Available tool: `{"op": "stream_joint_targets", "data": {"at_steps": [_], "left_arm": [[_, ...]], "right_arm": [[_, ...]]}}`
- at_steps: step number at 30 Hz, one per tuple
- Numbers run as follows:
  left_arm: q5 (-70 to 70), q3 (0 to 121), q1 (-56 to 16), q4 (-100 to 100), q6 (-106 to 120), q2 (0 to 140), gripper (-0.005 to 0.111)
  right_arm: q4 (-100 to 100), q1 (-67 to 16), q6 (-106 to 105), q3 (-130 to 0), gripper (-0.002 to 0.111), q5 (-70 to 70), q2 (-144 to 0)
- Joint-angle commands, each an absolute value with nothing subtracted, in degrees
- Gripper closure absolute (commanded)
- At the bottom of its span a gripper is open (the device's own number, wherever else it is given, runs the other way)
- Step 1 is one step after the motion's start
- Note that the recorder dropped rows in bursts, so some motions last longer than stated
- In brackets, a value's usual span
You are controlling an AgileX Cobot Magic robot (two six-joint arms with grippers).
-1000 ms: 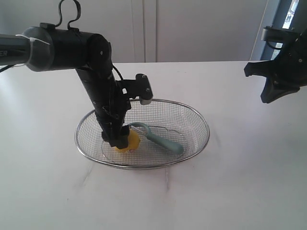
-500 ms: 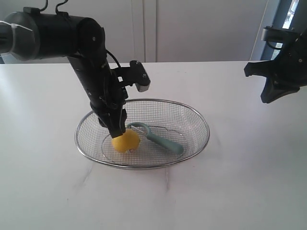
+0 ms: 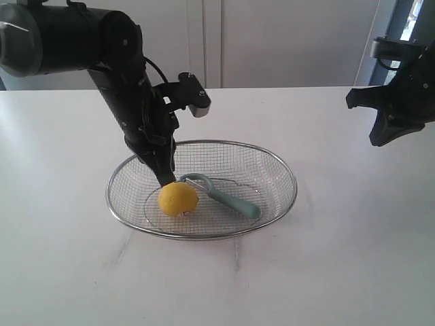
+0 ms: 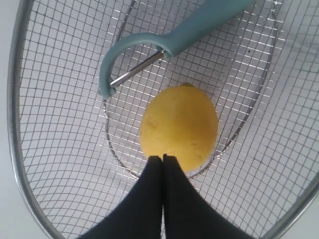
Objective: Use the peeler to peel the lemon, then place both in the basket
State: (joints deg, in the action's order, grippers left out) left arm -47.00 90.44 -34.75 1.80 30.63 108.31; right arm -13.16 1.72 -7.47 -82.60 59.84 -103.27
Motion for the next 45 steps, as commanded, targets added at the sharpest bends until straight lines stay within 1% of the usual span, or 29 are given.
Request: {"op": "stream_joint_targets", "data": {"at_steps": [1, 12, 16, 25, 34, 37, 45], "left_arm": [[-48.18, 90.73, -34.94, -0.72, 24.71, 107.26, 0.107], [-52.77, 90.73, -34.46, -5.62, 16.55, 107.26, 0.107], [-53.82, 90.73, -32.58, -5.48, 11.84, 107.26, 0.107], [-60.64, 90.73, -25.37, -5.45, 3.55, 107.26, 0.107], [-63.38, 90.73, -19.02, -5.45, -6.79, 107.26, 0.107], [-63.99, 90.73, -17.76, -5.45, -7.91, 107.26, 0.107], [-65.00, 90.73, -17.65, -6.27, -7.65, 107.26, 0.107]], "right_arm": [[-13.19, 2.34, -7.27, -82.60, 0.108, 59.59, -102.68], [-13.19, 2.34, -7.27, -82.60, 0.108, 59.59, -102.68], [-13.19, 2.34, -7.27, -82.60, 0.108, 59.59, -102.68], [-13.19, 2.34, -7.27, -82.60, 0.108, 59.59, -102.68], [-13.19, 2.34, -7.27, -82.60, 0.108, 59.59, -102.68], [-13.19, 2.34, -7.27, -82.60, 0.108, 59.59, -102.68], [-13.19, 2.34, -6.73, -82.60, 0.108, 59.60, -102.68]]}}
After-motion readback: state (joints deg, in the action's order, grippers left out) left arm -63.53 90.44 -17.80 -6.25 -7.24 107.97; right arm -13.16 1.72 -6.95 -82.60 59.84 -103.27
